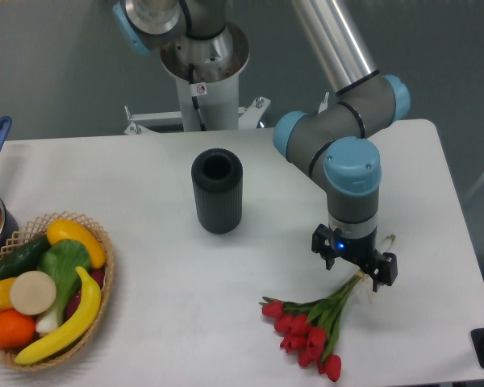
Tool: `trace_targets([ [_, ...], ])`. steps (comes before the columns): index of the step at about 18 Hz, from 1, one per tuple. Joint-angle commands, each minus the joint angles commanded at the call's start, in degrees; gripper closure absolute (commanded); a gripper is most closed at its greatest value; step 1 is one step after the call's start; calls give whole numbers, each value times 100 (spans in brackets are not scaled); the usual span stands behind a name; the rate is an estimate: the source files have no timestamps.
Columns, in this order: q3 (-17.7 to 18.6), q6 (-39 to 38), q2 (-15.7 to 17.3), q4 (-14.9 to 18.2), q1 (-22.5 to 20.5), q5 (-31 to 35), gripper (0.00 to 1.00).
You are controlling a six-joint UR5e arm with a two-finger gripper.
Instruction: Pick up the flowers from the table
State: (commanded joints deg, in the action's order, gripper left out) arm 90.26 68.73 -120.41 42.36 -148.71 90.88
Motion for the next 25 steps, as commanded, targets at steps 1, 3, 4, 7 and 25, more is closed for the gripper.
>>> trace_targets([
  [1, 0, 0, 0, 0, 0, 0, 0],
  [3, 0, -17, -9, -35, 0, 0, 0],
  [4, 9, -18, -18, -122, 9, 0, 0],
  [7, 9, -26, -175, -395, 44, -9, 0],
  [25, -167, 211, -764, -440, 343, -26, 0],
])
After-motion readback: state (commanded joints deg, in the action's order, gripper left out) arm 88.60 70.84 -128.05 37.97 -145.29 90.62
